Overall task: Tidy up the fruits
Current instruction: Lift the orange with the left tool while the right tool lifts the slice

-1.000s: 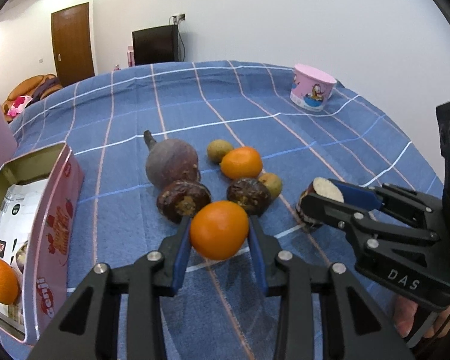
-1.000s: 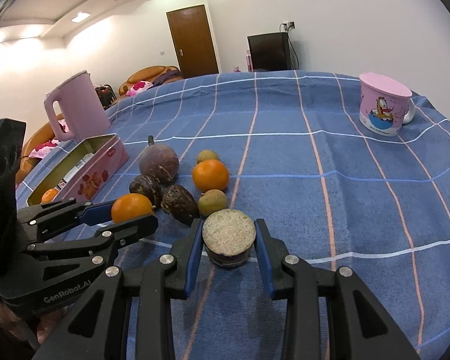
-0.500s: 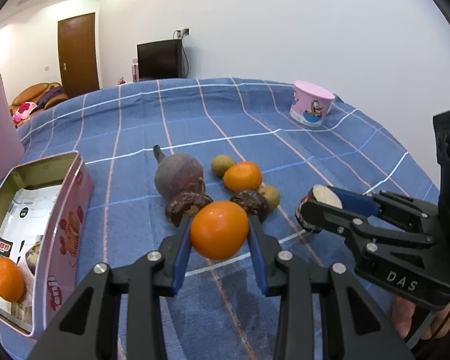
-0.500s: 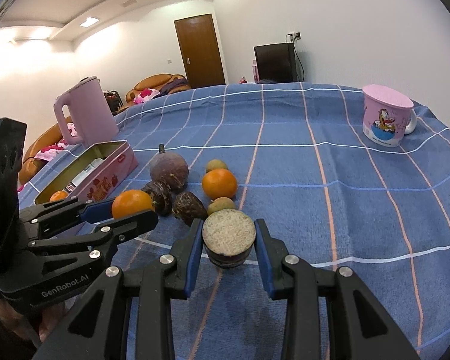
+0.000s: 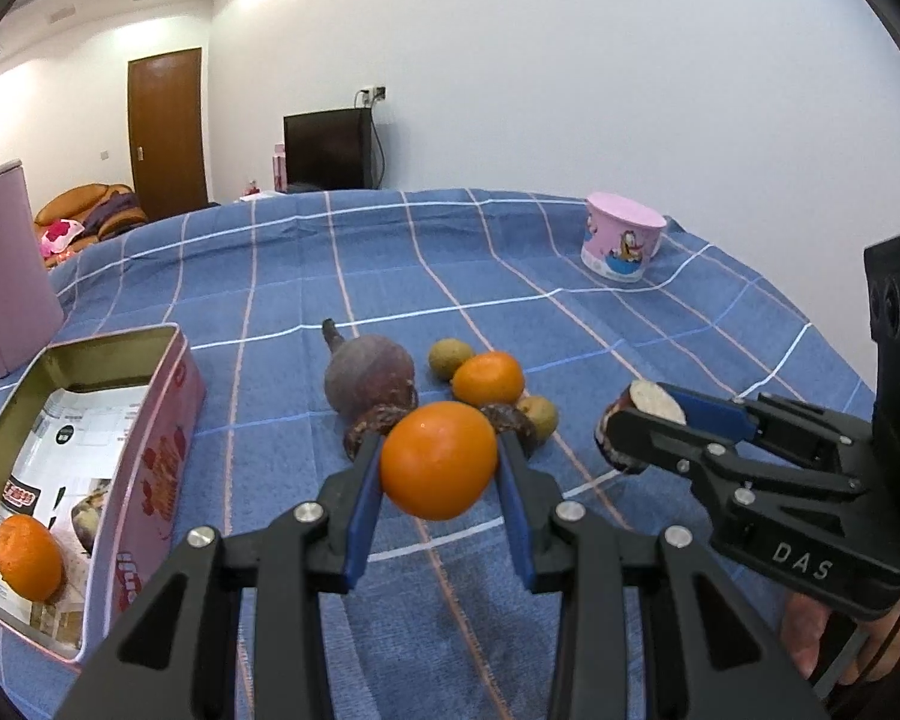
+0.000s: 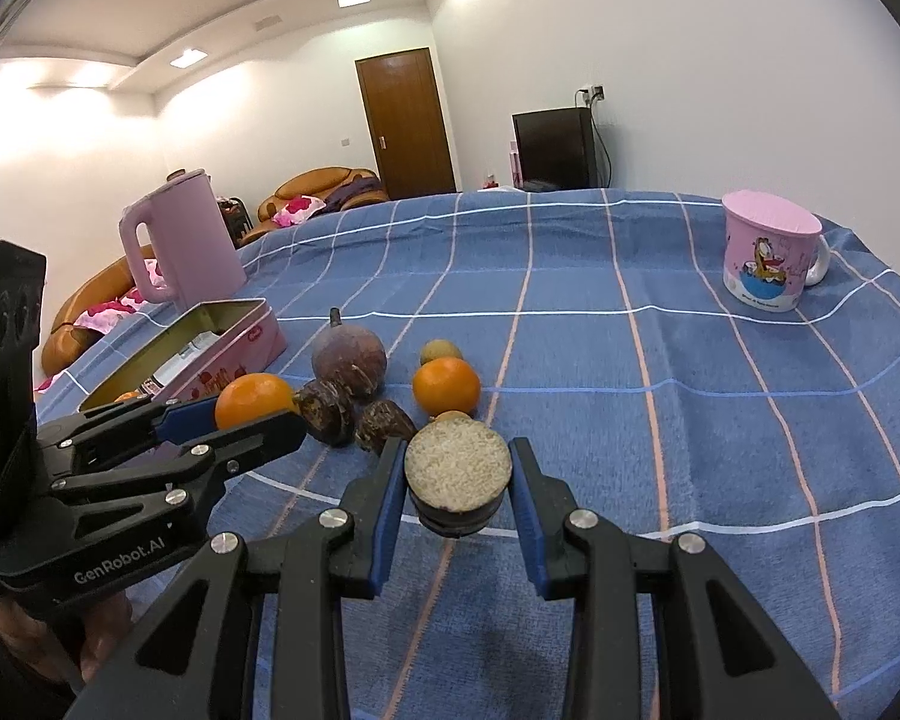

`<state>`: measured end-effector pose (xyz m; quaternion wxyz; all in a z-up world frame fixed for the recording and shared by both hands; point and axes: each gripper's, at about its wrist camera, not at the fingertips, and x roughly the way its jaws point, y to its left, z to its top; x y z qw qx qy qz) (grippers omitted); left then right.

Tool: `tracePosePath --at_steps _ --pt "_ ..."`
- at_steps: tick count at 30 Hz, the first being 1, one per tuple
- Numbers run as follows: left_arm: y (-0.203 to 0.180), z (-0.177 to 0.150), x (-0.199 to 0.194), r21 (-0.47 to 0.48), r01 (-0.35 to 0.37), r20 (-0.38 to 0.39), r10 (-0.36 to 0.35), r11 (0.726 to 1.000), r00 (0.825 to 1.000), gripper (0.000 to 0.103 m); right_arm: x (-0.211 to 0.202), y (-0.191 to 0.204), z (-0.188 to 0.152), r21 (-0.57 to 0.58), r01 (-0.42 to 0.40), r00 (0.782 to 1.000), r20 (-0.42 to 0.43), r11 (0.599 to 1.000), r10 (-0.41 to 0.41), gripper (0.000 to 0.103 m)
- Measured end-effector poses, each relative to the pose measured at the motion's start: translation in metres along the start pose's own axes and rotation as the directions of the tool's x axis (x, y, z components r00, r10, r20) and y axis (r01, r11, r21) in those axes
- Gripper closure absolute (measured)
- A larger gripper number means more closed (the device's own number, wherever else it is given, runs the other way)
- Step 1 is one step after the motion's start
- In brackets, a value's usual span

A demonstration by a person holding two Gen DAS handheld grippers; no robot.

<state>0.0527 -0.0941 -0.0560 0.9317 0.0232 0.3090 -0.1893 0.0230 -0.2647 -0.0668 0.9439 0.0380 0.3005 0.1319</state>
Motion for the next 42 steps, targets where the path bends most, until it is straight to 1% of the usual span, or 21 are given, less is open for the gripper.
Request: tracePosePath --at_steps 17,28,42 --pt "-0.006 -0.003 -0.011 0.024 -0.025 0.059 0.024 0.999 0.998 0.065 -0.009 0.003 -0.002 -0.01 -0.001 0.999 0.049 1.0 0.002 0.068" --pt "-0.014 -0.006 -0.017 0.057 -0.05 0.095 0.044 0.997 0.994 0.065 -0.013 0.003 -0.003 -0.016 -0.003 0.997 0.075 1.0 0.004 0.068" --pt "-0.014 -0.007 -0.026 0.06 -0.052 0.135 0.044 0.997 0.99 0.065 -0.02 0.005 -0.004 -0.028 -0.01 0.994 0.111 1.0 0.013 0.068"
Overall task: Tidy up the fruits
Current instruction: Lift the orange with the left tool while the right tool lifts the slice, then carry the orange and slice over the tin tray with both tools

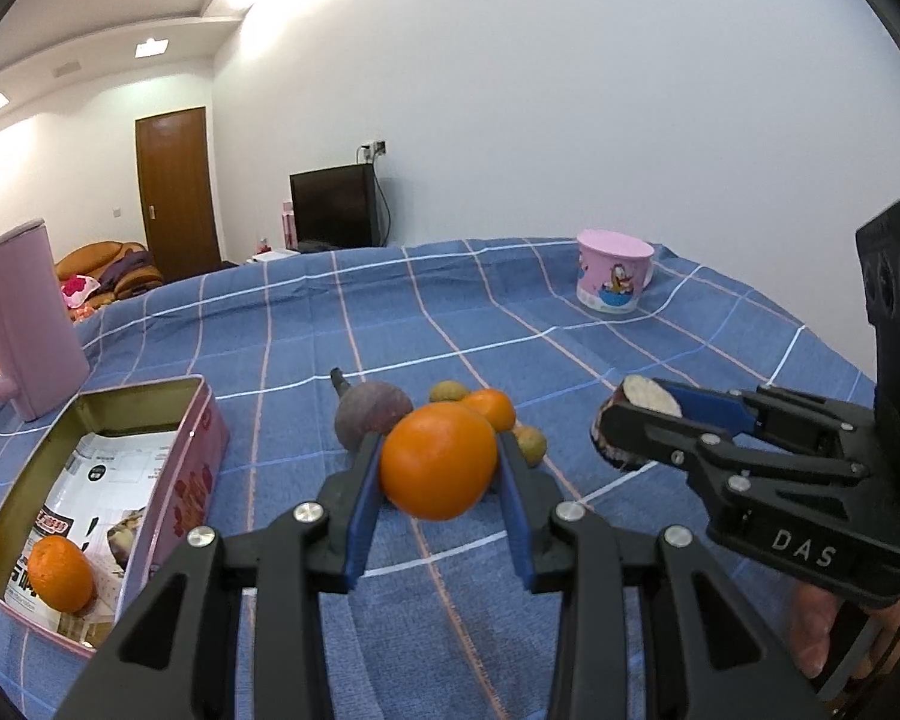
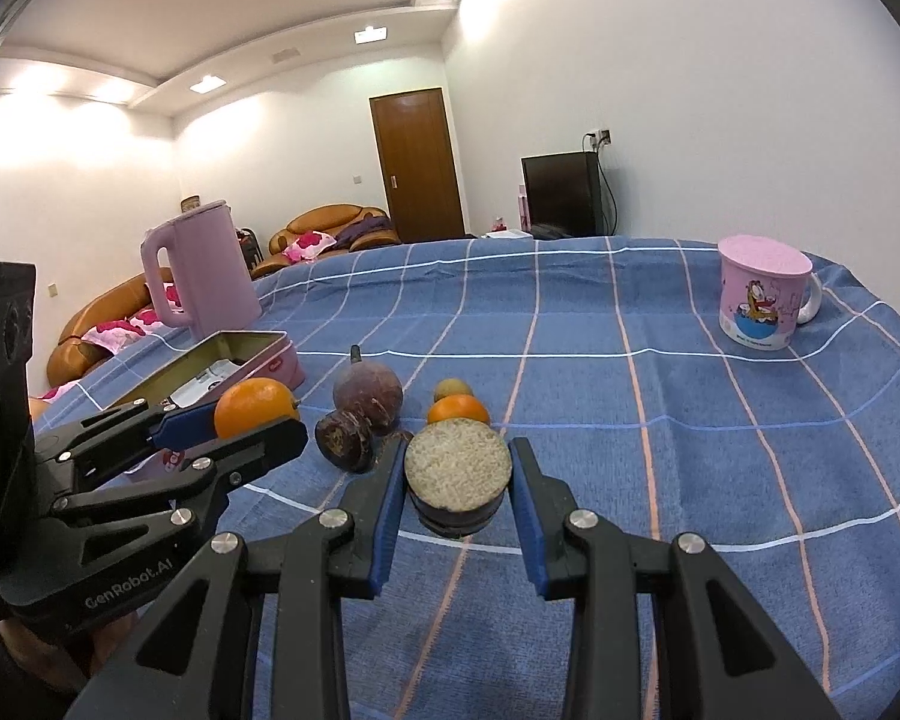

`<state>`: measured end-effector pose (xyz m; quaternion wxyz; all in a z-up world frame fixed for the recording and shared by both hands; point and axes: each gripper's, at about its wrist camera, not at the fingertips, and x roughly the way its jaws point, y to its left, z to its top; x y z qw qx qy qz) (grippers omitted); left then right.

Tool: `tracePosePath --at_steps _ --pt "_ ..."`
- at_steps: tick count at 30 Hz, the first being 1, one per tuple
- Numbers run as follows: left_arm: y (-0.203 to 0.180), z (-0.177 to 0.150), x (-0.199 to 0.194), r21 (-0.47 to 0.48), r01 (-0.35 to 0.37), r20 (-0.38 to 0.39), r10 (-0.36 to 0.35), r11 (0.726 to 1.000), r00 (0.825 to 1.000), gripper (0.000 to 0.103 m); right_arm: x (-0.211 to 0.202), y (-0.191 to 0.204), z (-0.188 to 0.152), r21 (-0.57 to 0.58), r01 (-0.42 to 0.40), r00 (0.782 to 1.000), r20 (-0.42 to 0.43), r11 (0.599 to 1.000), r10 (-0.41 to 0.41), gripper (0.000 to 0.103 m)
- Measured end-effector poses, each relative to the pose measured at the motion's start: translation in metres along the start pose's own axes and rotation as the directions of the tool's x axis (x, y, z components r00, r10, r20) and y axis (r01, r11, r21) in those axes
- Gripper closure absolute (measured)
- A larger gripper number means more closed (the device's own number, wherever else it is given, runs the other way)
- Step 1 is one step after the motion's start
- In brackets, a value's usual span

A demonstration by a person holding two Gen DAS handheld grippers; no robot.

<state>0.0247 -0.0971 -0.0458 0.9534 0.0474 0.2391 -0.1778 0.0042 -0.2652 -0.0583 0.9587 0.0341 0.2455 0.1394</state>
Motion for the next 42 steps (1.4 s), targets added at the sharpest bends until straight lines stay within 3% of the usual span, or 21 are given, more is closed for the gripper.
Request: tracePosePath --at_steps 42 --pt "-0.001 -0.004 -0.024 0.003 -0.021 0.121 0.02 1.0 0.992 0.065 -0.018 0.007 -0.002 -0.044 -0.015 0.995 0.094 0.999 0.019 0.067"
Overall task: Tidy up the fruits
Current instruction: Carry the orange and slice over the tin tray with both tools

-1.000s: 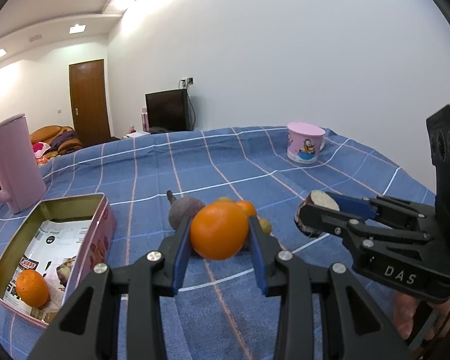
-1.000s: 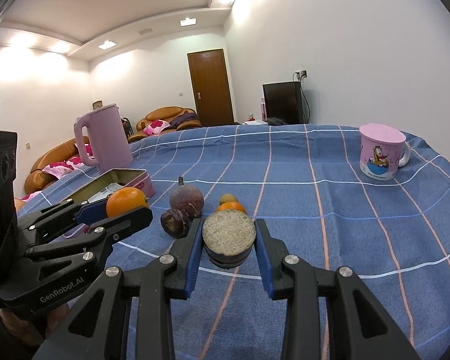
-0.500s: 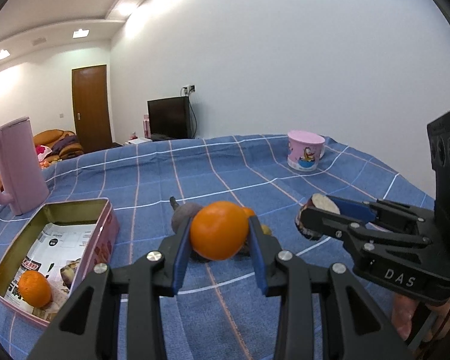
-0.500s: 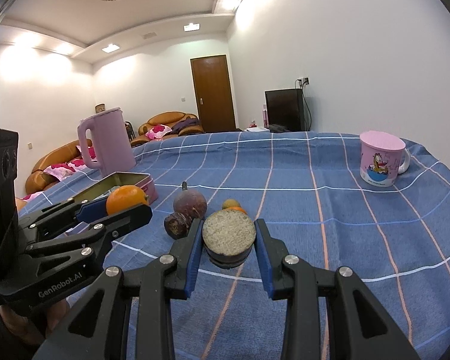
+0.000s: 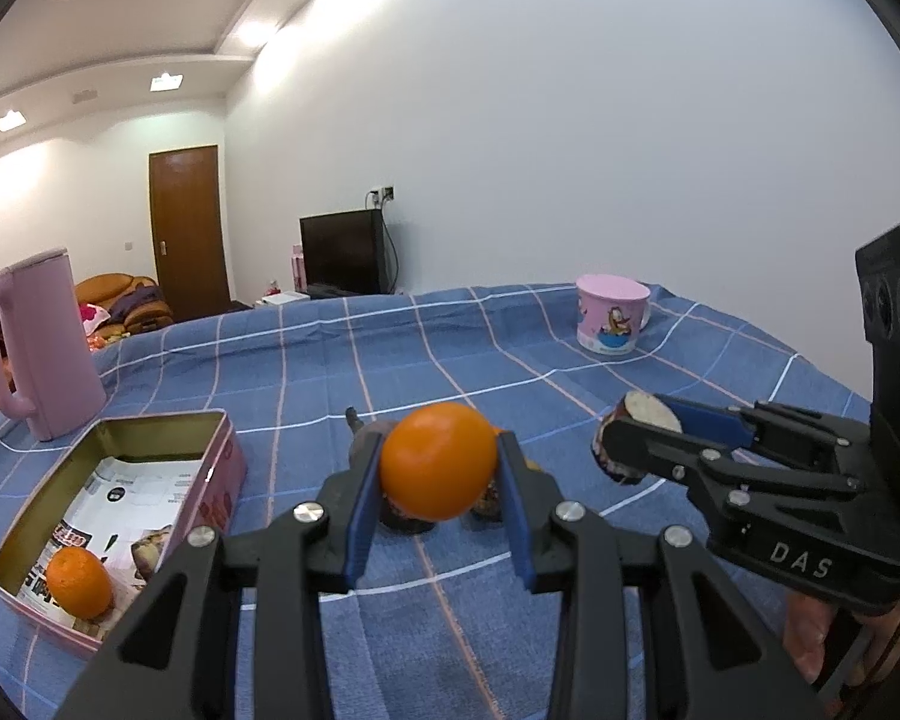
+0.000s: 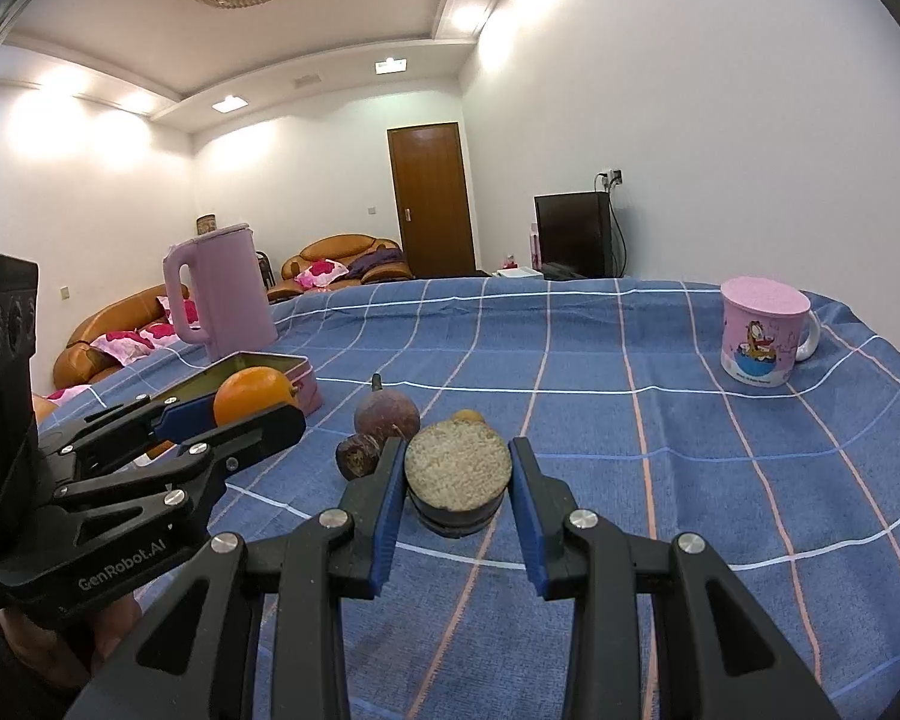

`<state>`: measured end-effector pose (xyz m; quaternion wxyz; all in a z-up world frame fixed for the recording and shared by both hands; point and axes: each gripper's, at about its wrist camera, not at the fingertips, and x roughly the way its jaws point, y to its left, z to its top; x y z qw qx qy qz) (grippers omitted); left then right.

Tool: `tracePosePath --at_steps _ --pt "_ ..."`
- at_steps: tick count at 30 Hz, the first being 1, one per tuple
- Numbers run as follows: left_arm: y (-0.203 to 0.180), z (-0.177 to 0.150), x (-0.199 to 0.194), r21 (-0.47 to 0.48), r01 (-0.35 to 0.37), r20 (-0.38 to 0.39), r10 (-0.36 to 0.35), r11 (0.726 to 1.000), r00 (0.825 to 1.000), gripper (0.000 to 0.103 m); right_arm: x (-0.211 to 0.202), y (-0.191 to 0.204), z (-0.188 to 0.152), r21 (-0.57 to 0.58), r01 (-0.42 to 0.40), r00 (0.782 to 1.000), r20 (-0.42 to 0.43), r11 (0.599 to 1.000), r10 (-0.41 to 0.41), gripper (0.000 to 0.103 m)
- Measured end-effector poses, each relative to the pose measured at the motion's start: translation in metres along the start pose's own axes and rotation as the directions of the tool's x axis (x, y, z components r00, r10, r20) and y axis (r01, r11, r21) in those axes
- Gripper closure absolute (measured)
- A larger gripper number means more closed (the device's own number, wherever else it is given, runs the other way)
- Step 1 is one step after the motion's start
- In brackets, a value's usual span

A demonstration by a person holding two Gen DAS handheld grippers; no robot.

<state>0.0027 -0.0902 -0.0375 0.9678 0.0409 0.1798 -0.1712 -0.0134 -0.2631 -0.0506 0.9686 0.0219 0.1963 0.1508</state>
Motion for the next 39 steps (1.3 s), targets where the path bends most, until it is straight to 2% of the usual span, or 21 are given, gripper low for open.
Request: tracePosePath --at_steps 9,15,20,27,35,39 --pt "-0.01 0.001 -0.014 0.038 -0.028 0.07 0.025 0.999 0.997 0.065 -0.005 0.004 0.0 -0.021 -0.002 1.0 0.031 1.0 0.002 0.067" --pt "0.0 0.009 -0.024 0.019 -0.032 0.078 0.03 0.999 0.996 0.065 0.003 0.007 0.002 -0.034 0.007 1.0 -0.01 0.999 -0.007 0.068" --pt "0.027 0.017 -0.027 -0.033 -0.075 0.042 0.076 0.997 0.996 0.065 0.011 0.015 0.008 -0.034 -0.024 0.999 -0.035 0.999 0.023 0.068" --pt "0.07 0.027 -0.03 -0.073 -0.161 0.002 0.161 0.984 0.987 0.065 0.028 0.052 0.032 -0.091 -0.108 0.994 -0.04 0.99 0.105 0.068" --pt "0.128 0.033 -0.027 -0.108 -0.26 -0.051 0.256 0.96 0.965 0.065 0.06 0.096 0.06 -0.151 -0.184 0.982 -0.066 0.971 0.176 0.067" --pt "0.154 0.031 -0.02 -0.115 -0.311 -0.091 0.302 0.943 0.949 0.065 0.078 0.115 0.069 -0.173 -0.21 0.977 -0.083 0.962 0.199 0.067"
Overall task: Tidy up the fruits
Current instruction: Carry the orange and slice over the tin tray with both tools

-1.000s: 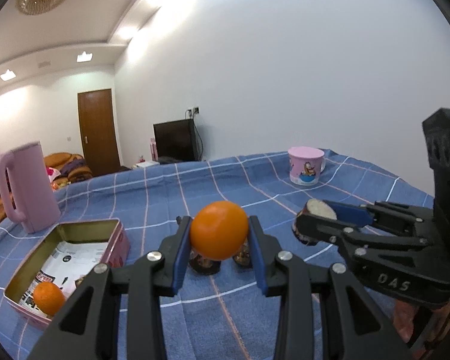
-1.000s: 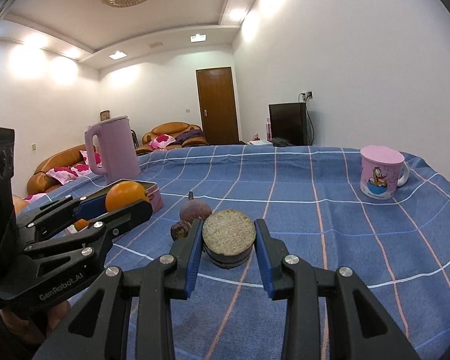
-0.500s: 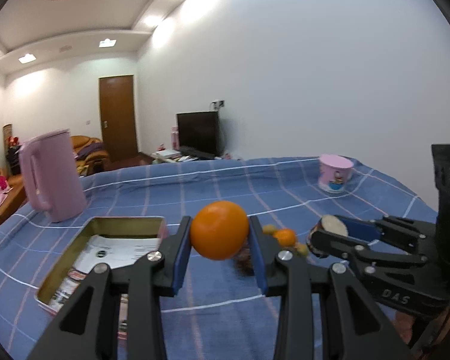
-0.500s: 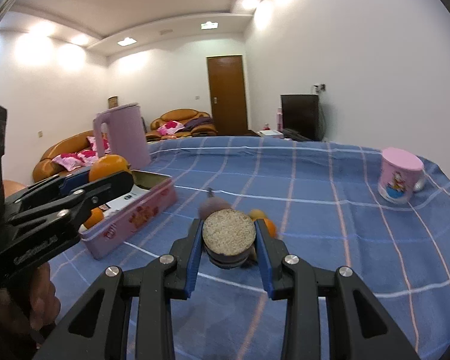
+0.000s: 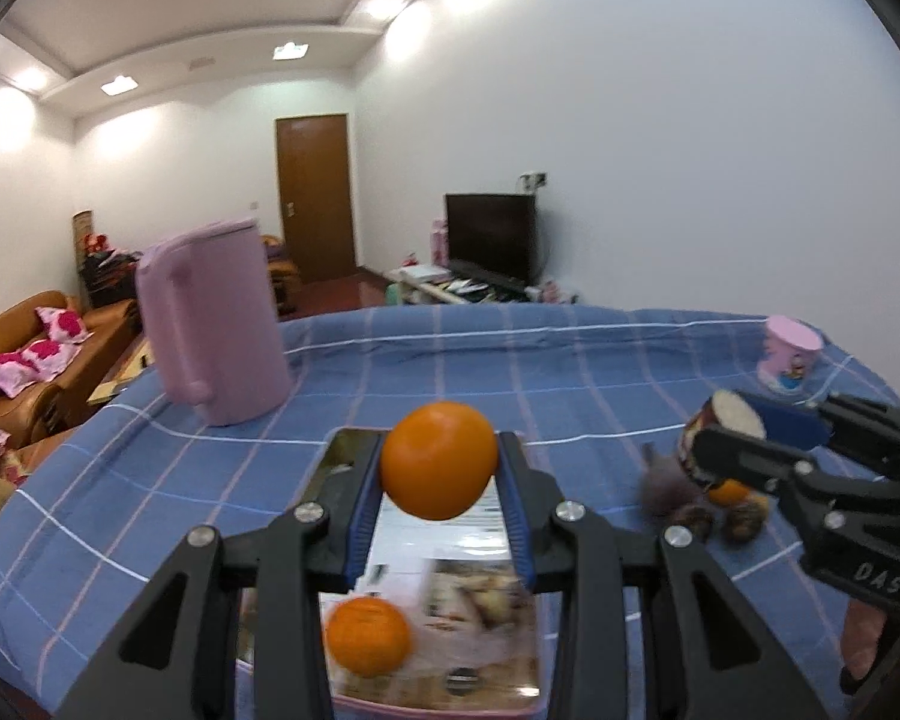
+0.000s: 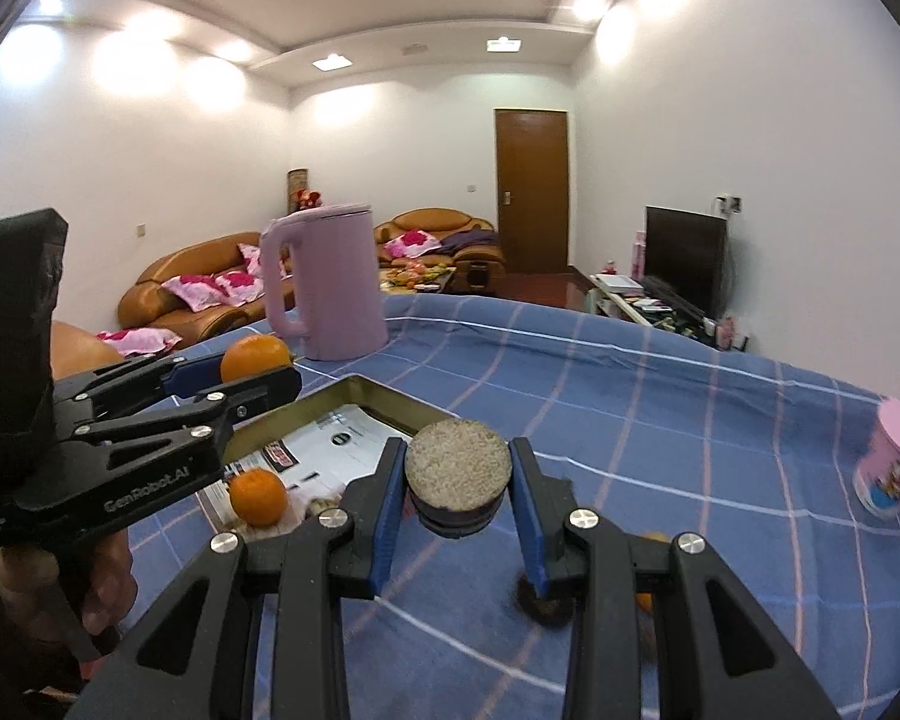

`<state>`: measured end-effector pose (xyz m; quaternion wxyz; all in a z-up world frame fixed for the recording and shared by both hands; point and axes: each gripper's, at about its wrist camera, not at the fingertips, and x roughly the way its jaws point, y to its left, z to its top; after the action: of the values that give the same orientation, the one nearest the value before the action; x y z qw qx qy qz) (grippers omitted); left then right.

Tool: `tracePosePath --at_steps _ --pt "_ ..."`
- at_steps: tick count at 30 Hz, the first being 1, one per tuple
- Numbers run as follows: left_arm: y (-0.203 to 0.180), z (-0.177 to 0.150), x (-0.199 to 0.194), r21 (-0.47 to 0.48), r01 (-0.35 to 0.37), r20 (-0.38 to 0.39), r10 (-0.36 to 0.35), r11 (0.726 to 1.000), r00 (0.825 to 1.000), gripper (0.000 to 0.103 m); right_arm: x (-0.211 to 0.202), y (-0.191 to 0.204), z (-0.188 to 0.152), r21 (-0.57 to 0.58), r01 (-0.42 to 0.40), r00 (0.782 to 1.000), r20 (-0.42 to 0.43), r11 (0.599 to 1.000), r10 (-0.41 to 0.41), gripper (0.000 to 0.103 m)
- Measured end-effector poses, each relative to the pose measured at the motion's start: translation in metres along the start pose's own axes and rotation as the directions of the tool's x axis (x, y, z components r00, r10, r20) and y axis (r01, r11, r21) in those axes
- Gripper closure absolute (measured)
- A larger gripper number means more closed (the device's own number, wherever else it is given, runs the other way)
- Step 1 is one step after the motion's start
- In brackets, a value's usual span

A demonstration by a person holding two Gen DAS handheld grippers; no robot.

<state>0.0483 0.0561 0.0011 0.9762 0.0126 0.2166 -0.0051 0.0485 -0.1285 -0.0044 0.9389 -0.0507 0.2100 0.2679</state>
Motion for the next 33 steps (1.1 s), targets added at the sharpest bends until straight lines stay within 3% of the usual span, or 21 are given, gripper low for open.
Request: tracePosePath --at_steps 8,15,33 --pt "0.039 -0.003 0.031 -0.037 -0.024 -0.109 0.02 0.999 0.994 0.065 0.048 0.026 0.02 -0.041 -0.048 0.998 -0.041 0.998 0.046 0.067" --pt "0.061 -0.009 0.053 -0.053 -0.057 -0.17 0.047 0.997 0.984 0.065 0.089 0.042 0.019 -0.055 -0.067 0.993 -0.099 0.996 0.061 0.067" --pt "0.061 -0.028 0.072 -0.025 -0.061 -0.25 0.053 0.998 0.967 0.065 0.13 0.062 -0.004 -0.077 -0.084 0.969 -0.24 0.993 0.064 0.067"
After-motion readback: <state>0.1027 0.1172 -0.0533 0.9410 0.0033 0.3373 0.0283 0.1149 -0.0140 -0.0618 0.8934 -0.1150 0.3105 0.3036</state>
